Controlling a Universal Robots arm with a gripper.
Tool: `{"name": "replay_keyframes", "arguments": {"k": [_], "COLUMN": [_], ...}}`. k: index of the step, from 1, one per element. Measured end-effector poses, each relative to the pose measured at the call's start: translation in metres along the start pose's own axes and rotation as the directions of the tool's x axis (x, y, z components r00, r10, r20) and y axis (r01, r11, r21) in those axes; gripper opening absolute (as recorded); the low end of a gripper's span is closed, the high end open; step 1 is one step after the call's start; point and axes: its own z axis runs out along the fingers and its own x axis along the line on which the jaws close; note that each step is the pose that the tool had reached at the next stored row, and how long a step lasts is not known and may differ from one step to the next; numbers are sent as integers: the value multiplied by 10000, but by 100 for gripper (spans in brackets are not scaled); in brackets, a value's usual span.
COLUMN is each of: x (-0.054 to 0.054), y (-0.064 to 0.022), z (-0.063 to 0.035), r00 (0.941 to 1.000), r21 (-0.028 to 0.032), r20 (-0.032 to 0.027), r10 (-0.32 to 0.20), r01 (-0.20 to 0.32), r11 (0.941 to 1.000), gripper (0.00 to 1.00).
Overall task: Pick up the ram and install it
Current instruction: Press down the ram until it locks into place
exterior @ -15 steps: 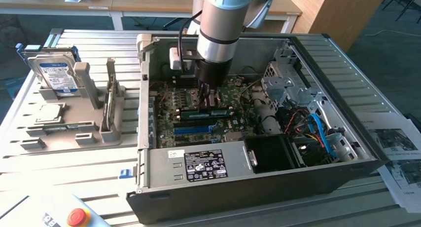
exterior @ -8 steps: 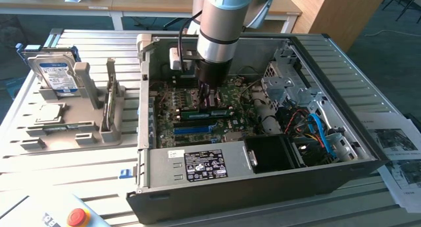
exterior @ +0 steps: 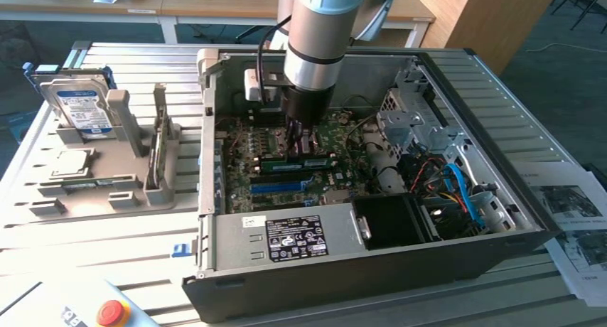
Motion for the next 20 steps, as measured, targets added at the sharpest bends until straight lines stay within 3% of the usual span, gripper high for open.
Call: {"name": "replay_keyframes", "arguments": {"k": [20], "x": [-1], "y": [-1], "z": [13], "r00": [10000], "r21": [2], "r20": [4], "r10": [0], "r01": [0], "r11": [10000], "gripper": [10]}}
